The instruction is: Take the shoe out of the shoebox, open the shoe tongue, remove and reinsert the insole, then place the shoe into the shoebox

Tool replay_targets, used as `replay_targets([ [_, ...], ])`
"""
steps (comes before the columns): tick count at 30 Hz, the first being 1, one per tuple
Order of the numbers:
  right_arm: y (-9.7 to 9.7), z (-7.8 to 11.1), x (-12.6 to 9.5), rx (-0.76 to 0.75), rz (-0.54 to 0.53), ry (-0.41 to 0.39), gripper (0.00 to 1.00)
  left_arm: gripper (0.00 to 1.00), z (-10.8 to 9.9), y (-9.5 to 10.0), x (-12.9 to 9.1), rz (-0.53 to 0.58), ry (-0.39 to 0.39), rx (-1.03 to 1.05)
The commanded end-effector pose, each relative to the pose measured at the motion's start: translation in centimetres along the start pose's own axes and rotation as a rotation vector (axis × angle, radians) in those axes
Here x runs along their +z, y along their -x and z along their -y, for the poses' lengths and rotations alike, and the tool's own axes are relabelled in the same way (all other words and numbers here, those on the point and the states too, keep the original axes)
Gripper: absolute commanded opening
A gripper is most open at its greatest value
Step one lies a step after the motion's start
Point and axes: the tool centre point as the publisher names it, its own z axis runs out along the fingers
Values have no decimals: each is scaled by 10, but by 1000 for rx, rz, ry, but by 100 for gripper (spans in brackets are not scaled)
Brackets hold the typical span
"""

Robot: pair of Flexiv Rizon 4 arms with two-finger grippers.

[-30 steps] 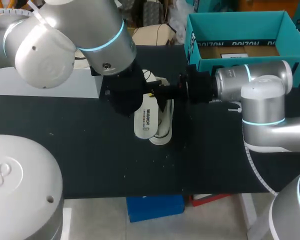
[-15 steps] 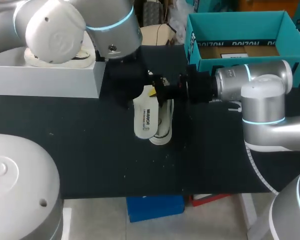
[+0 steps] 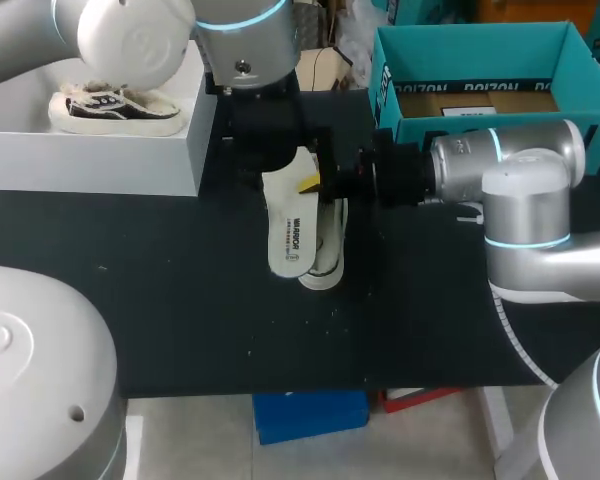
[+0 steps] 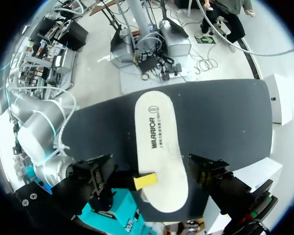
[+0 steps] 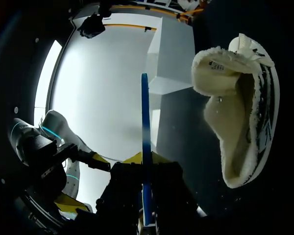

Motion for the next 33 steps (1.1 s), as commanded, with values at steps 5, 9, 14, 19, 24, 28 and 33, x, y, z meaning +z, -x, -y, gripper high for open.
replay_targets([
  [5,0,1,1,0,0,4,0,100,-32,-6,-1,-9,-5,0],
  [9,0,1,1,0,0,4,0,100,-47,-11,4,-9,1,-2],
  [14,0,1,1,0,0,4,0,100,-66,-20,7,-9,-2,0],
  [19,0,1,1,0,0,4,0,100,-90,-29,4,-11,17,-4],
  [24,0,1,1,0,0,4,0,100,-112,-35,3,-13,26,-3],
  [28,0,1,1,0,0,4,0,100,-124,-35,5,-11,31,1],
  [33,0,1,1,0,0,4,0,100,-133,-33,10,-10,28,0],
])
